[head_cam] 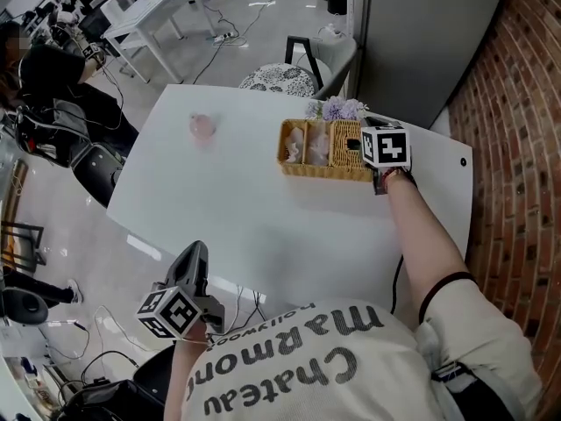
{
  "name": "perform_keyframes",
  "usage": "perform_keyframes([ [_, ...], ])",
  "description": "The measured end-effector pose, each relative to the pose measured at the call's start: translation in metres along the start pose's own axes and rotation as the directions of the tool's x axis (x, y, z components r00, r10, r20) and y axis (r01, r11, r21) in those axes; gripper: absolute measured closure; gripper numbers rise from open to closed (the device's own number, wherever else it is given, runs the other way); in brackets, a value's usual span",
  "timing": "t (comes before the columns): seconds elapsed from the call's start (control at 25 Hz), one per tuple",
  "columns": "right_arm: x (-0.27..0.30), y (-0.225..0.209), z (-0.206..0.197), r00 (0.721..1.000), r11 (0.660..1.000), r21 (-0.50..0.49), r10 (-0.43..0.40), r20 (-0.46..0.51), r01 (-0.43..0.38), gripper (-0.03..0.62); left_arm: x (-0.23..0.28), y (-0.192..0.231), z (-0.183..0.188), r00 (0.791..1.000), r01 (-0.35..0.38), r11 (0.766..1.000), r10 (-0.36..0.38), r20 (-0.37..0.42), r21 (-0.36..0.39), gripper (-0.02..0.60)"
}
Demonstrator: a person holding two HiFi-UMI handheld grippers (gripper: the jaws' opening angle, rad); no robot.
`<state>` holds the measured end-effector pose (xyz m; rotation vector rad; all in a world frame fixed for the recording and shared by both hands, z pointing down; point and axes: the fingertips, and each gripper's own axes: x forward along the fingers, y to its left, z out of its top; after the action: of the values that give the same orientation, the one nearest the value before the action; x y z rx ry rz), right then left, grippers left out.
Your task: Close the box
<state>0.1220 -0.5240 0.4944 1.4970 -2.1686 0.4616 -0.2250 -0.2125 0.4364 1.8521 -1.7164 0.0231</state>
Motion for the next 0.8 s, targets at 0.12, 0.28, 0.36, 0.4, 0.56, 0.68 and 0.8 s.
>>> perform_keyframes([
  [0.12, -0.005, 0.001, 0.001, 1.000, 1.000, -0.003, -0.012, -0.009, 0.012, 0.571, -0.003, 0.002, 0.003, 1.000, 0.011, 1.000, -0.011, 0.007, -0.012, 0.581],
  [0.28, -0.010, 0.000, -0.009, 0.998, 0.999, 0.005, -0.047, -0.044, 0.047, 0.567, -0.009, 0.008, 0.008, 0.999, 0.021, 0.999, -0.019, 0.031, -0.042, 0.581],
  [0.36, -0.015, 0.000, -0.013, 0.998, 0.998, 0.028, -0.050, -0.041, 0.052, 0.560, -0.011, 0.011, 0.010, 0.999, 0.022, 0.999, -0.020, 0.038, -0.031, 0.581],
  [0.4, -0.017, 0.000, -0.015, 0.998, 0.998, 0.044, -0.049, -0.039, 0.050, 0.559, -0.011, 0.012, 0.011, 0.999, 0.022, 0.999, -0.021, 0.040, -0.025, 0.581],
  [0.56, -0.029, 0.003, -0.023, 0.998, 0.995, 0.084, -0.049, -0.038, 0.052, 0.549, -0.011, 0.014, 0.012, 0.998, 0.037, 0.999, -0.036, 0.050, -0.024, 0.581],
  [0.68, -0.045, 0.013, -0.023, 0.999, 0.990, 0.134, -0.033, -0.022, 0.036, 0.555, -0.010, 0.012, 0.015, 0.997, 0.062, 0.998, -0.061, 0.054, -0.026, 0.581],
  [0.8, -0.065, 0.026, -0.023, 1.000, 0.977, 0.214, -0.010, 0.001, 0.009, 0.557, -0.008, 0.005, 0.018, 0.994, 0.097, 0.995, -0.095, 0.056, -0.022, 0.581],
])
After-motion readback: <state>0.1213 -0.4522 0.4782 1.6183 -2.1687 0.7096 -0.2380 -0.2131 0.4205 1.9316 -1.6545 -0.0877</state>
